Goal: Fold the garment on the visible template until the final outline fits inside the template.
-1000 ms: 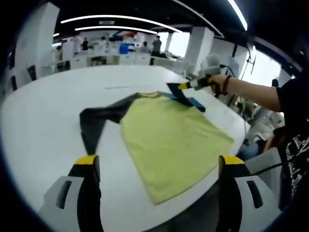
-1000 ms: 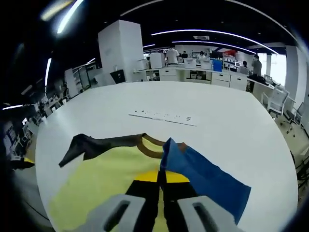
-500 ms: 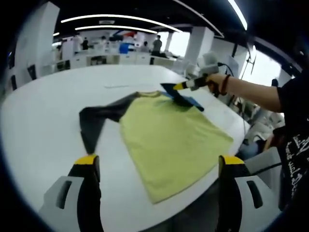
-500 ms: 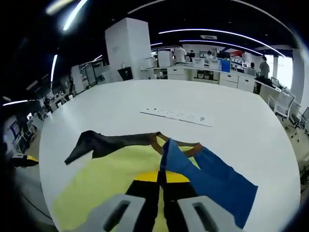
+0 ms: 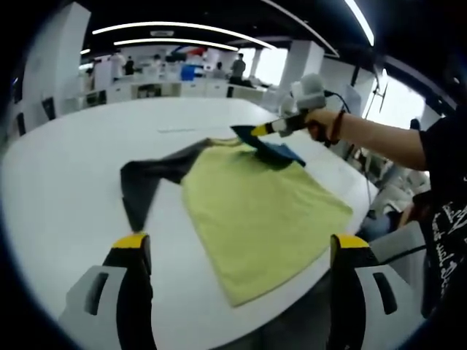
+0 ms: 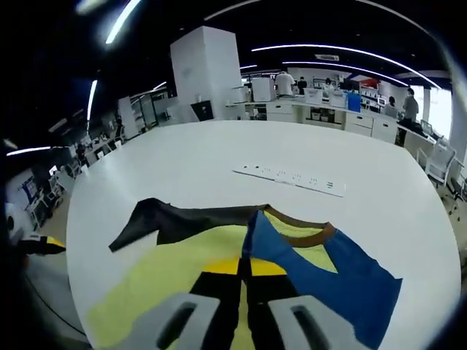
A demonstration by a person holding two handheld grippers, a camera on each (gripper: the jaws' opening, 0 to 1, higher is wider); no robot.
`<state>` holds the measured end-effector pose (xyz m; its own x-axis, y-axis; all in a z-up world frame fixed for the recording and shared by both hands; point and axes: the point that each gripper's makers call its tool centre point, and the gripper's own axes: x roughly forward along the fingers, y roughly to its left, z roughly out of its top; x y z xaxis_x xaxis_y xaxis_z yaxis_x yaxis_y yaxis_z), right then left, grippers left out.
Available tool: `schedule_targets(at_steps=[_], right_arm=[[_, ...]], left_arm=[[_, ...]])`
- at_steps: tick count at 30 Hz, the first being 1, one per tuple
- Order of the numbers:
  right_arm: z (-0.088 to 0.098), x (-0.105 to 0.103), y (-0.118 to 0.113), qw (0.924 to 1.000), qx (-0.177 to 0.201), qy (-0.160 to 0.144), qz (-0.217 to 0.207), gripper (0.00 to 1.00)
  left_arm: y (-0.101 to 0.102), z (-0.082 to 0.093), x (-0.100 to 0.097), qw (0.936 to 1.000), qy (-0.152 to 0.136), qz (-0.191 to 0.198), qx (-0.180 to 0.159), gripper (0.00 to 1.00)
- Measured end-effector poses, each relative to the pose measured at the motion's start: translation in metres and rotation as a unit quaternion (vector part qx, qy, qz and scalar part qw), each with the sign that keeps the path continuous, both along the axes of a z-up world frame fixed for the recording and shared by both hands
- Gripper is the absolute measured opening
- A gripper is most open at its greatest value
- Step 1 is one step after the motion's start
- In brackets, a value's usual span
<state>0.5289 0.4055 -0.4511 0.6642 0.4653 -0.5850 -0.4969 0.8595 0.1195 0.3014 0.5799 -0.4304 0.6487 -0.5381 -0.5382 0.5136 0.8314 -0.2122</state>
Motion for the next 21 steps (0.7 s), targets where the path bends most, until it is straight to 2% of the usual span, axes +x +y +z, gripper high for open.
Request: schedule_targets(at_steps=[5, 9, 15, 21], right_arm=[[0.0, -0.003, 0.014, 0.9999, 0.001, 0.0, 0.011, 0.0], [0.003, -0.014, 0.024, 0.9998, 0.0, -0.001, 0.021, 0.0], [0.0, -0.009, 0.035, 0.9994, 0.002, -0.001, 0.033, 0.0], [0.002, -0.017, 0.048, 0.9988, 0.003, -0.003, 0.049, 0.0]], left_arm=[[0.002, -0.001, 0.0, 1.0, 0.0, 0.002, 0.0, 0.99], [0.003, -0.001, -0.001, 1.0, 0.001, 0.005, -0.001, 0.99], [0.004, -0.002, -0.002, 1.0, 0.003, 0.008, -0.002, 0.99], [0.005, -0.002, -0.002, 1.0, 0.004, 0.009, -0.002, 0.99]])
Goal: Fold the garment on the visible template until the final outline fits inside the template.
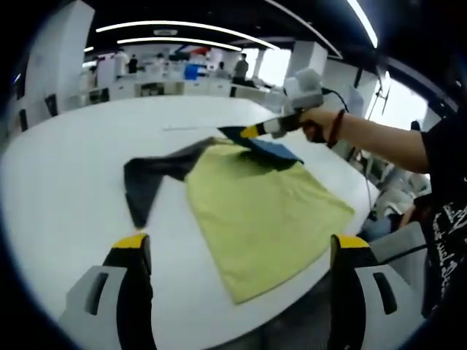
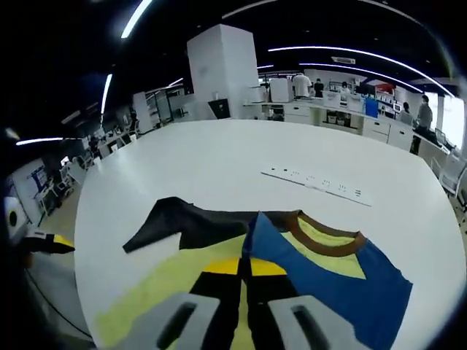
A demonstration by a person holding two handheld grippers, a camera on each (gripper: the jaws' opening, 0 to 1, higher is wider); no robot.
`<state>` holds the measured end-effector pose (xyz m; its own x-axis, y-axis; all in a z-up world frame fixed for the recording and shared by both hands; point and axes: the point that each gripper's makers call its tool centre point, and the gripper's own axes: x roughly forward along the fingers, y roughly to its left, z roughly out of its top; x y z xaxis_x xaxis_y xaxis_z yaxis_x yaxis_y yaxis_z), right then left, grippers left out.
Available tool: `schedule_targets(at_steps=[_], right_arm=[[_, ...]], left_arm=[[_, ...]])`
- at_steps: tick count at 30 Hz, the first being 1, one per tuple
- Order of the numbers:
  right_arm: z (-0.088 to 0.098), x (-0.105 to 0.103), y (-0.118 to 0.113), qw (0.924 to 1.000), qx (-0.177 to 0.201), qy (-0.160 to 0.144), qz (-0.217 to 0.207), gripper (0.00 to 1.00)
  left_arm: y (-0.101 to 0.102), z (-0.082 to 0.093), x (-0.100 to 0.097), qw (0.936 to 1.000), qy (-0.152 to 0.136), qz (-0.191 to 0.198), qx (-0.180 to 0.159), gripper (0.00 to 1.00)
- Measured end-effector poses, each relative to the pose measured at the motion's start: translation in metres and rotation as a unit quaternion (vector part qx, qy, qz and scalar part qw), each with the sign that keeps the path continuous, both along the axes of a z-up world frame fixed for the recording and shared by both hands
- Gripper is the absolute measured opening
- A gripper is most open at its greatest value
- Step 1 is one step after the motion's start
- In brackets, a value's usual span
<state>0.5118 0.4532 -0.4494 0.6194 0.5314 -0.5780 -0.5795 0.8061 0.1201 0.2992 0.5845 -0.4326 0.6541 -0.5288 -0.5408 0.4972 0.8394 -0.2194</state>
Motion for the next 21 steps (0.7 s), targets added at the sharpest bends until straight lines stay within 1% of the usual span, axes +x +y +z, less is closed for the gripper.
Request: schedule_targets(at_steps=[4, 7, 10, 12, 14, 19, 21], right_arm=[[-0.004, 0.003, 0.006, 1.0, -0.002, 0.001, 0.007, 0.0], [-0.004, -0.003, 0.013, 0.9999, -0.001, 0.002, 0.014, 0.0], [-0.004, -0.004, 0.02, 0.9998, 0.0, 0.002, 0.021, 0.0], [-0.003, -0.007, 0.024, 0.9997, 0.002, -0.001, 0.025, 0.0], [-0.003, -0.006, 0.03, 0.9995, 0.008, -0.002, 0.031, 0.0], [-0.001, -0.01, 0.041, 0.9989, 0.006, -0.011, 0.045, 0.0], [-0.001, -0.011, 0.045, 0.9986, 0.004, -0.015, 0.051, 0.0]], left_arm=[[0.001, -0.001, -0.001, 1.0, 0.001, 0.0, 0.0, 0.99], [0.002, -0.002, -0.001, 1.0, 0.003, 0.002, 0.001, 0.99], [0.004, -0.003, -0.001, 1.0, 0.004, 0.003, 0.001, 0.99], [0.005, -0.003, -0.001, 1.0, 0.004, 0.002, 0.0, 0.99], [0.005, -0.004, -0.001, 1.0, 0.004, 0.002, 0.001, 0.99], [0.002, -0.004, -0.004, 1.0, 0.006, 0.001, 0.0, 0.99], [0.004, -0.005, -0.003, 1.0, 0.007, 0.002, 0.0, 0.99]])
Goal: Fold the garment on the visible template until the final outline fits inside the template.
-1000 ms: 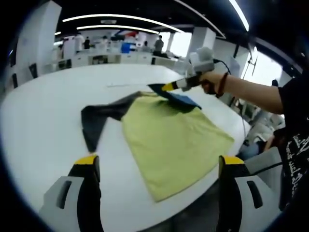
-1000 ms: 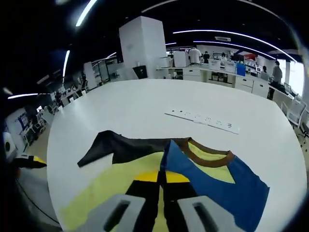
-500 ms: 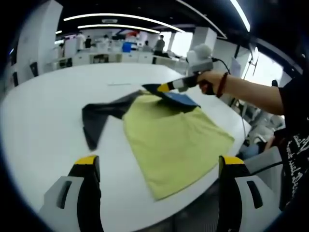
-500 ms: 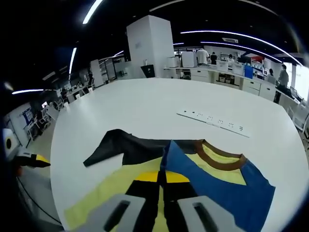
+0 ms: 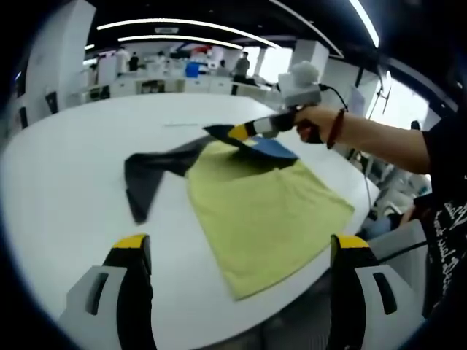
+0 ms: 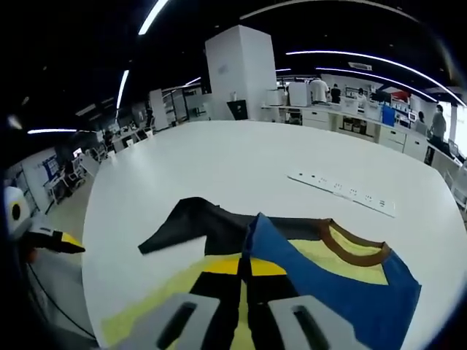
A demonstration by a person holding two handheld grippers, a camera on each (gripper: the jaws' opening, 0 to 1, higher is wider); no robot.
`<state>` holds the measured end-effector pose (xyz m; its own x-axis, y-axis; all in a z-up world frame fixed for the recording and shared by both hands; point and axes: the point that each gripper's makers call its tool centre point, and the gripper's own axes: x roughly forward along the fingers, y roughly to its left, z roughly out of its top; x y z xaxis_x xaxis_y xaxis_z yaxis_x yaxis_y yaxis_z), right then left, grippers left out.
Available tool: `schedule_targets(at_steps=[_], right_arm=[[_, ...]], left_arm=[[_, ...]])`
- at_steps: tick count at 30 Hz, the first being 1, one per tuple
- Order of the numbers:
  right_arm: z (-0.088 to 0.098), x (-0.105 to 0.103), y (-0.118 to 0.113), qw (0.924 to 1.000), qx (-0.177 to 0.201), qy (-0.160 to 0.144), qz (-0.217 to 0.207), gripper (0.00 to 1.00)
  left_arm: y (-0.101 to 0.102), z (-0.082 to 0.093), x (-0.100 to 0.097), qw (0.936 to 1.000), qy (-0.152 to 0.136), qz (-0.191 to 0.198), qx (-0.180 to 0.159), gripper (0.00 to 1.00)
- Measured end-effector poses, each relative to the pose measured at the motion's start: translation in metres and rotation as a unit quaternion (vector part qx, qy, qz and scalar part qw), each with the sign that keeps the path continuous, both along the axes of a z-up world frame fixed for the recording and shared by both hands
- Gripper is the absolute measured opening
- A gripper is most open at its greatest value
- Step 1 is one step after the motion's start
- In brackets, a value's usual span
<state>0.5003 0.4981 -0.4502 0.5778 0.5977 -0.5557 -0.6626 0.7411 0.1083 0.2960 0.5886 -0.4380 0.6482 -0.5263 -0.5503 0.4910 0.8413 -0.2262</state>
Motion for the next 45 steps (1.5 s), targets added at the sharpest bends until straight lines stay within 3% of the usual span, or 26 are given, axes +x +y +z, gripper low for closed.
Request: schedule_targets(at_steps=[14, 17, 21, 25, 33, 45], right_arm=[[-0.016, -0.012, 0.017, 0.9986, -0.035, -0.012, 0.039, 0.0], [-0.022, -0.016, 0.019, 0.9968, -0.057, -0.023, 0.051, 0.0], [-0.03, -0.009, 0.022, 0.9951, -0.067, -0.045, 0.056, 0.0], [-0.038, -0.013, 0.029, 0.9945, -0.068, -0.049, 0.063, 0.0], [-0.07, -0.025, 0.032, 0.9925, -0.089, -0.024, 0.08, 0.0], [-0.089, -0.034, 0.029, 0.9939, -0.08, 0.002, 0.076, 0.0]], left_arm=[[0.0, -0.002, -0.002, 1.0, 0.001, 0.002, -0.002, 0.99], [0.003, -0.003, -0.002, 1.0, 0.002, 0.003, -0.003, 0.99], [0.006, -0.004, -0.003, 1.0, 0.004, 0.002, 0.001, 0.99], [0.01, -0.002, -0.003, 1.0, 0.001, 0.0, 0.007, 0.99], [0.017, -0.006, -0.003, 0.9999, 0.006, 0.012, 0.006, 0.99], [0.016, -0.001, 0.001, 0.9998, -0.001, 0.02, -0.003, 0.99]])
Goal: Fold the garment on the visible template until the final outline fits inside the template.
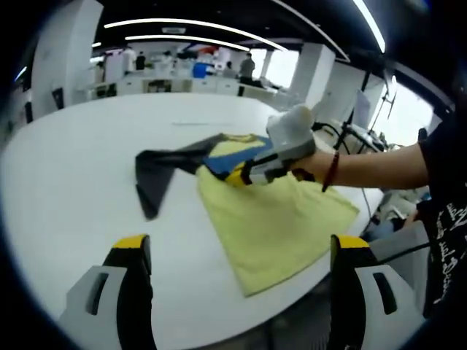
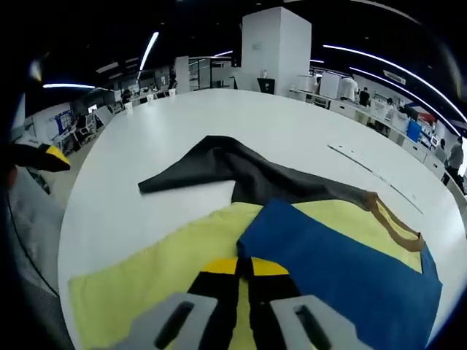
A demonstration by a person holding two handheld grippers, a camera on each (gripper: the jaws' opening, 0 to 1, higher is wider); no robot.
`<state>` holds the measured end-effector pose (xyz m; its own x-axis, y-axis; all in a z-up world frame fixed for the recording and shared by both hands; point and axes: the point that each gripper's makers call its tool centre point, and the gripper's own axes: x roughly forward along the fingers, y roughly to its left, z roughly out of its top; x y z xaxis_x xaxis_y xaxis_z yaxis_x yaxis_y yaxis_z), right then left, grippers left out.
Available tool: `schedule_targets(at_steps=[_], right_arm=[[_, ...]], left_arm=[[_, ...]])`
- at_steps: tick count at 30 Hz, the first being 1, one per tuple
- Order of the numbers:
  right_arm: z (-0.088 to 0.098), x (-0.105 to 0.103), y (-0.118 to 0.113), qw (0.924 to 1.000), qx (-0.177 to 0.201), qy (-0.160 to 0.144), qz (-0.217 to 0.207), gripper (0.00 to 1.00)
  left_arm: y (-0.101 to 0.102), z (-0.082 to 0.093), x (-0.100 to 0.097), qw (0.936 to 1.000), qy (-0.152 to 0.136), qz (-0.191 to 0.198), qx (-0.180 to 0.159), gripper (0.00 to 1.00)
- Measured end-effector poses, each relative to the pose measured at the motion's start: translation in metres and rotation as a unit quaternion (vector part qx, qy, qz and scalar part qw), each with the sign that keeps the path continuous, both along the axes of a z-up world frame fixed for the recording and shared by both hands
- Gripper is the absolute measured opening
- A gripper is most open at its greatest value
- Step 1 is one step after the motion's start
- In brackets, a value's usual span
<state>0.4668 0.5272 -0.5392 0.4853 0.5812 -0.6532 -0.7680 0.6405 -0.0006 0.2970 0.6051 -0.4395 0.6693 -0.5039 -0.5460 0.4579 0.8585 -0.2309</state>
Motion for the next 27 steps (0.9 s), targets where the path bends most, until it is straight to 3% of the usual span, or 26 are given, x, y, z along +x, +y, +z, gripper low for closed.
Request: schedule_targets(at_steps=[20, 23, 27], right_arm=[[0.008, -0.017, -0.001, 0.9999, 0.01, 0.007, 0.003, 0.08], [0.018, -0.008, -0.007, 0.9996, 0.023, -0.011, -0.012, 0.16], [0.03, 0.002, -0.022, 0.9984, 0.029, -0.024, -0.041, 0.34]], left_arm=[[-0.002, 0.001, -0.003, 1.0, -0.001, -0.003, 0.002, 0.99], [-0.001, 0.001, -0.003, 1.0, -0.002, -0.003, 0.002, 0.99], [-0.002, 0.002, -0.001, 1.0, -0.005, -0.002, -0.001, 0.99]])
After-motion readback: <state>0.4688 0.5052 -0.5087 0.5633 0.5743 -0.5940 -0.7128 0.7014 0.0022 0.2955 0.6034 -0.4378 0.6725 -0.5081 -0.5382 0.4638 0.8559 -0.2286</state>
